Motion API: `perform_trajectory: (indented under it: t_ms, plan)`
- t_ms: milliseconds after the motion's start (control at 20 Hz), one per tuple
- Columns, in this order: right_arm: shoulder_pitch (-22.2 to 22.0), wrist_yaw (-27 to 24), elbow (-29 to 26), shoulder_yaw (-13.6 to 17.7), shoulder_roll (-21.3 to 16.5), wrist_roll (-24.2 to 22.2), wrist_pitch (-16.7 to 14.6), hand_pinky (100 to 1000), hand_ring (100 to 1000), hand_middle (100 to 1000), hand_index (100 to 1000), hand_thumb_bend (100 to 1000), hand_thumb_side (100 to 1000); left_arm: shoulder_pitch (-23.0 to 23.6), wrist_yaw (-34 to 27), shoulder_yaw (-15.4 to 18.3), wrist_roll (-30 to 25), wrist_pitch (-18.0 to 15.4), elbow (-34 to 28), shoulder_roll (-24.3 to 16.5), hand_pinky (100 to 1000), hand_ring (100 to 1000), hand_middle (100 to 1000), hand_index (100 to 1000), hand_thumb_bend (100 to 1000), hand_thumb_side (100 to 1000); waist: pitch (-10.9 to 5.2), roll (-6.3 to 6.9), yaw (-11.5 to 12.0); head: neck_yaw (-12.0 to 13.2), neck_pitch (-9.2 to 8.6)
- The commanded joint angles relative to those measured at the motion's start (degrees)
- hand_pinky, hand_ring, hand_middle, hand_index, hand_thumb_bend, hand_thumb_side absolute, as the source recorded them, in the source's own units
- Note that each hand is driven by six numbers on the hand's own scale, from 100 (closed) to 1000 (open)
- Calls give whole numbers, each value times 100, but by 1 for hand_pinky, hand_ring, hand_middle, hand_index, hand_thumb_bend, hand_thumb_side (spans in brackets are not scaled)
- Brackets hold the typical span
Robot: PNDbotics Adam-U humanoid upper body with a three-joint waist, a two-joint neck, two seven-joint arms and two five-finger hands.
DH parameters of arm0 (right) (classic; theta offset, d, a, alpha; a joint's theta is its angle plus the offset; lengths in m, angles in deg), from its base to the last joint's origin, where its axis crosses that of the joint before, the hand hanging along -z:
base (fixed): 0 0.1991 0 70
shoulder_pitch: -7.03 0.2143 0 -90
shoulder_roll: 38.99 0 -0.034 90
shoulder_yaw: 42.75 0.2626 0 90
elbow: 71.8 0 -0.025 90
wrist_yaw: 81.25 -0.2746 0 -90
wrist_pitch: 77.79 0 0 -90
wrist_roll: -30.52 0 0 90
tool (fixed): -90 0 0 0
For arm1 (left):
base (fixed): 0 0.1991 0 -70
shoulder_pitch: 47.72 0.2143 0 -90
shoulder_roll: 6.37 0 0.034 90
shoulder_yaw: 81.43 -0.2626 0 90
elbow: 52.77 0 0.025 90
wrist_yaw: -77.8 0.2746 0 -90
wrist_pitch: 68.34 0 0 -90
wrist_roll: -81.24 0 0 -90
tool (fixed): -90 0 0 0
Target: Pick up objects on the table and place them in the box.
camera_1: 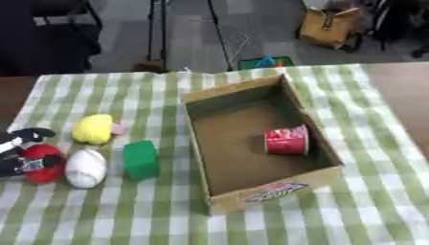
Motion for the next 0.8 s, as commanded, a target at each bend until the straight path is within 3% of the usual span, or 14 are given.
perform_trajectory:
  t_ms: [50, 300, 800]
  plan:
    - [47, -40, -130, 15, -101, 7, -25, 498, 566, 526, 669, 100, 774, -78, 54, 110, -83, 27, -85, -286, 780, 981, 1000, 1000, 765, 945, -135, 6, 1, -4, -22]
    - [42, -50, -130, 15, -100, 5, -26, 499, 566, 526, 670, 100, 776, -79, 209, 117, -159, 18, -87, -314, 753, 965, 1000, 1000, 685, 854, -136, 12, 5, 2, -27]
    - [35, -59, -130, 20, -99, 8, -25, 499, 566, 526, 670, 100, 774, -84, 373, 84, -477, -19, -86, -328, 735, 964, 1000, 1000, 674, 822, -121, 19, 0, 22, -32]
